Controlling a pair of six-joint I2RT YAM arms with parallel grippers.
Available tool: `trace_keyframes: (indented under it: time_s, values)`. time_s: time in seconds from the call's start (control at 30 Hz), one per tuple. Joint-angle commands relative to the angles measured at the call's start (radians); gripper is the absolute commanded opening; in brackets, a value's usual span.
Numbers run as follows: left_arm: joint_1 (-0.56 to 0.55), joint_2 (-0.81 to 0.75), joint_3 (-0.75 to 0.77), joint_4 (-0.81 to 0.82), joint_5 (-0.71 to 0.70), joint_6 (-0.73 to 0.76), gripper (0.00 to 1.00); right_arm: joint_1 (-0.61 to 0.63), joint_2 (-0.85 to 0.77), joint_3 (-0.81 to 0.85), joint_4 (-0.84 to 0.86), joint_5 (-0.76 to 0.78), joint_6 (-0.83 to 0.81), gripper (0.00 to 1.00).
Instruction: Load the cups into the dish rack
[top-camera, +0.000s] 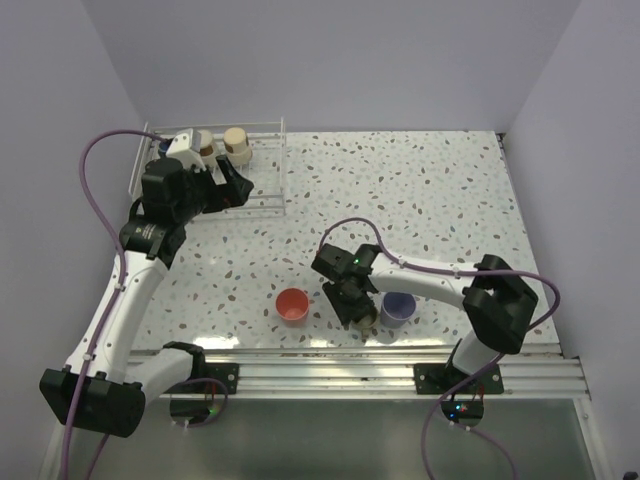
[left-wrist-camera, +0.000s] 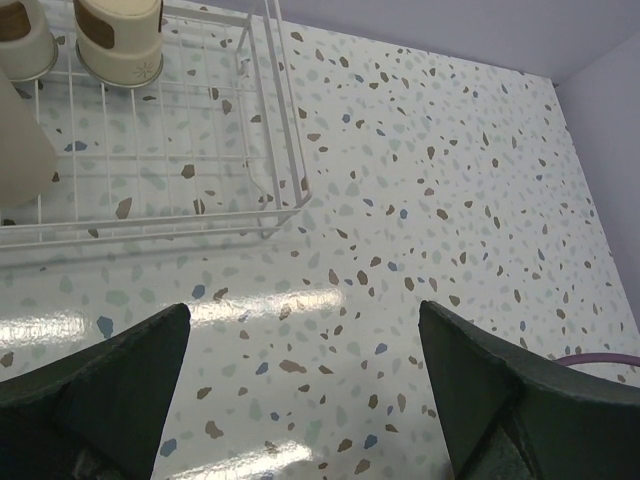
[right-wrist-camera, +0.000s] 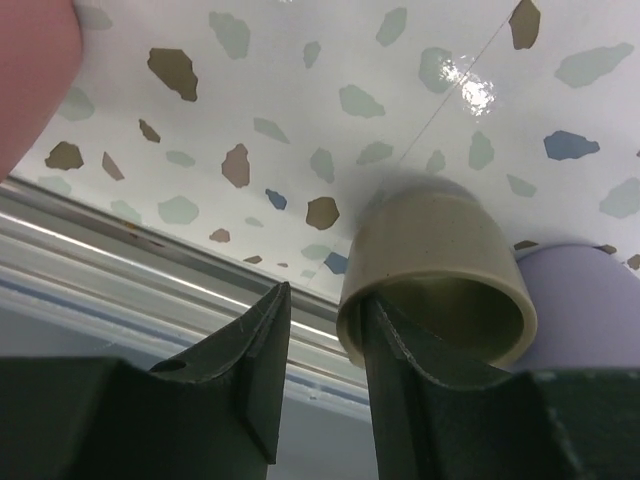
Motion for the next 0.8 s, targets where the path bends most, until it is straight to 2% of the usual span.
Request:
trace_keyframes:
  time_s: [0.0, 0.2, 0.33, 0.37, 0.5, 0.6, 0.67, 0.77]
  values:
    - [-0.004, -0.023, 0.013, -0.021, 0.011, 0.021, 0.99, 0.010, 0.024, -0.014, 0.061, 0.030, 0.033, 0.38]
    - [-0.004, -0.026, 0.019, -0.035, -0.003, 0.040, 0.99, 0.010, 0.055, -0.016, 0.081, 0.039, 0.045, 0.33]
    - [-0.004, -0.016, 0.036, -0.035, -0.005, 0.052, 0.99, 0.010, 0.067, 0.006, 0.069, 0.068, 0.044, 0.19]
    - [-0.003, -0.007, 0.040, -0.037, -0.006, 0.053, 0.99, 0.010, 0.067, 0.012, 0.063, 0.074, 0.042, 0.12]
    - [-0.004, 0.010, 0.057, -0.030, -0.008, 0.059, 0.99, 0.012, 0.069, 0.053, 0.026, 0.111, 0.036, 0.01]
    - [-0.004, 0.021, 0.072, -0.030, -0.011, 0.067, 0.99, 0.009, 0.067, 0.130, -0.034, 0.143, 0.019, 0.00]
    - [-0.004, 0.030, 0.085, -0.029, -0.017, 0.072, 0.99, 0.001, 0.072, 0.237, -0.084, 0.183, -0.013, 0.00]
    - [-0.004, 0.041, 0.098, -0.024, -0.022, 0.070, 0.99, -0.057, 0.098, 0.432, -0.149, 0.157, -0.051, 0.00]
